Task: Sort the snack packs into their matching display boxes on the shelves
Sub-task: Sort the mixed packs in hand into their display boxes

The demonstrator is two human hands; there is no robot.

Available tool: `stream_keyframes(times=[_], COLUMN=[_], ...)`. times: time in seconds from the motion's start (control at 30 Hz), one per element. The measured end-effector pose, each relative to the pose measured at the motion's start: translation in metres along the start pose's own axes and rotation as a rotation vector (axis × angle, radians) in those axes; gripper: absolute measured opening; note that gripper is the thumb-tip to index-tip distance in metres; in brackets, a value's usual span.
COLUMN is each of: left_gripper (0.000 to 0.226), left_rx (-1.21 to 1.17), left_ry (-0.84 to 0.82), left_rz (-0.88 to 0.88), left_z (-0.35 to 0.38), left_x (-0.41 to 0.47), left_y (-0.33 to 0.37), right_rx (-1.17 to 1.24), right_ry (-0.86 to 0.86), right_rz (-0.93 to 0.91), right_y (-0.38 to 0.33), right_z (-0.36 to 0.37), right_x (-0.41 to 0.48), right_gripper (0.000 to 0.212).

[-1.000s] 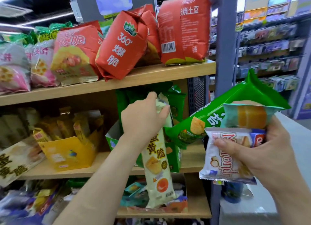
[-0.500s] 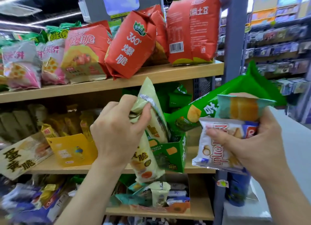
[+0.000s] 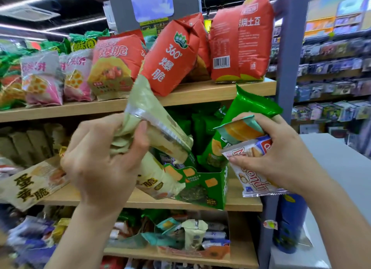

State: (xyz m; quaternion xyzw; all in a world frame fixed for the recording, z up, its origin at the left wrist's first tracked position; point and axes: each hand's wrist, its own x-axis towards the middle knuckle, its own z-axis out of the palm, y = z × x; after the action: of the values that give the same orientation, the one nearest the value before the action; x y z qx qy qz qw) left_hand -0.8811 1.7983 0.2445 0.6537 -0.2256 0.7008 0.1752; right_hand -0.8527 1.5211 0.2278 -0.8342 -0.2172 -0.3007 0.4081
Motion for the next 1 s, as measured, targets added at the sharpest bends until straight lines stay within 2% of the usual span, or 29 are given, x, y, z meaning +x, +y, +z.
stream_keyframes(times=[0.07,0.23,0.33,0.5,0.67,0.73,0.87,0.93,1.0], left_gripper=[0.017,0.017,0.017,0.017,0.021,0.019,0.015,0.018,0.019], left_rx=[-0.006,-0.002,-0.032,-0.064,-0.115,-0.15,-0.174,-0.153,-0.144], left_ry=[0.021,-0.001,-0.013,-0.026,-0.032,-0.047,-0.11,-0.166,-0.244], left_rz=[-0.036,0.027,0.033,-0.005,-0.12,-0.186,-0.27,-0.331,-0.39], left_z=[-0.004,-0.003,-0.003,-0.007,-0.021,-0.028,-0.048,-0.062,-0.076], left_x=[0.005,0.008,0.009,0.014,0.016,0.019,0.021,0.02,0.015], left_y=[-0.003,0.003,0.005,0.007,0.002,0.001,-0.006,-0.016,-0.029], right_rx=[-0.036,-0.221,-0.226,-0.181,0.179,0.369,0.657,0.595,0.554], right_ry=[-0.101,-0.484,-0.66,-0.653,-0.305,-0.242,-0.324,-0.363,-0.355], right_rz=[0.023,0.04,0.077,0.098,0.135,0.148,0.159,0.131,0.136], right_y=[0.001,0.004,0.011,0.011,-0.017,-0.035,-0.053,-0.054,-0.059], right_z=[0.002,0.026,0.043,0.027,-0.004,-0.003,0.034,0.058,0.08], right_x=[0.002,0.021,0.029,0.026,-0.01,-0.02,-0.031,-0.035,-0.036], right_gripper=[0.074,0.084,0.092,0.088,0.108,0.106,0.086,0.074,0.078])
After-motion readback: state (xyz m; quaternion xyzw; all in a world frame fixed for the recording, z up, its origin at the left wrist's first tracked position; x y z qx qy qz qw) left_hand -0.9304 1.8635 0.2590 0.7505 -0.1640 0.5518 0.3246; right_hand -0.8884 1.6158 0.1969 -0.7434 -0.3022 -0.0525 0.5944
